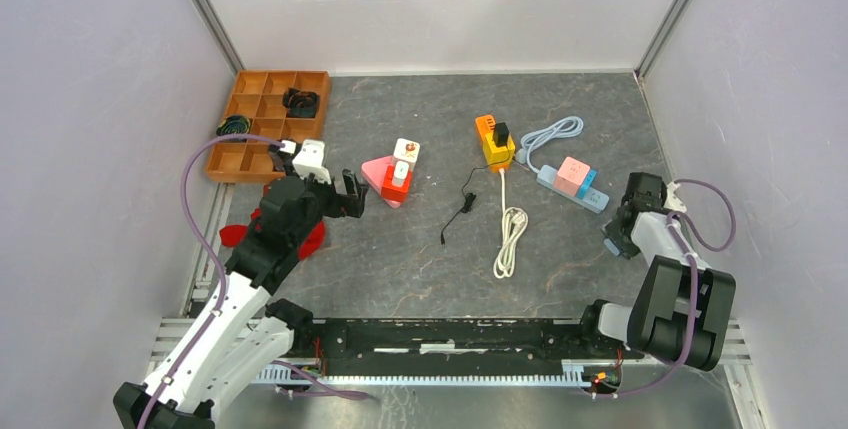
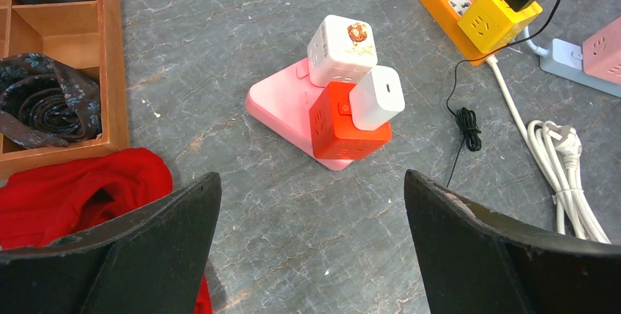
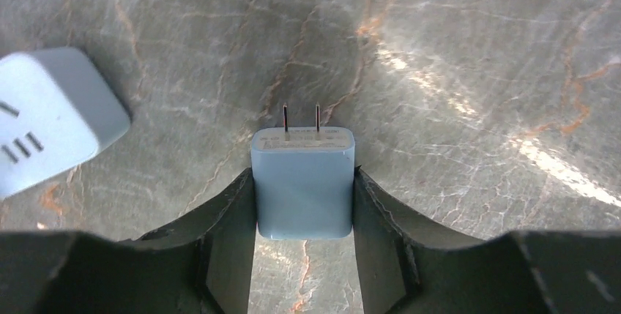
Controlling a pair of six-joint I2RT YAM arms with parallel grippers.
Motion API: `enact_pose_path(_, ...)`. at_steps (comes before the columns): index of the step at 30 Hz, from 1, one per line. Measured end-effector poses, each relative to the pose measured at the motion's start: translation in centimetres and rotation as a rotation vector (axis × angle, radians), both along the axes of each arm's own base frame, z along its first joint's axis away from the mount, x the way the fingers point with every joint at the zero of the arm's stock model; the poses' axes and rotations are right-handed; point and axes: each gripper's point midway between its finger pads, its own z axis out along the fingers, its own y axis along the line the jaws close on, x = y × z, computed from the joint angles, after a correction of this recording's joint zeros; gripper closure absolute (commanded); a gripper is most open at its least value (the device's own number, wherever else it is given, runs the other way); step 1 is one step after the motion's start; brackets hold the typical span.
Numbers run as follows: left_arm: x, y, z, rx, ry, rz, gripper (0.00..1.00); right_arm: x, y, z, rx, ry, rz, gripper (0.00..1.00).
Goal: Insert the plug
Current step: Pick up the plug from the corner of the board.
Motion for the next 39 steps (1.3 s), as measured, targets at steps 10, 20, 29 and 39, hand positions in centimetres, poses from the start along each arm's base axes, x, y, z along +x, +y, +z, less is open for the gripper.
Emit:
enact_pose_path(10,0.4,0.2,-1.1,-0.006,0.044,0.038,0.00,2.6,5.5,2.3,0.057,-0.112,0.308,0.65)
enact_pose_path(20,-0.7,-1.8,-0.6,-0.095,0.100,-0.050,0.02,5.2,14.6,6.3,0.160,-0.331,0.728,0.64)
enact_pose_path(29,-1.6,-5.0,3.5,-0.259,0.084,-0.185,0.09,5.1,24.4,10.1,0.264,-0.548,1.265,0.63)
enact_pose_path(39,-1.9,-9.4,4.5,-0.439,0.220,-0.342,0.14,2.2,32.3,14.3,0.278,-0.757,1.733,0.61)
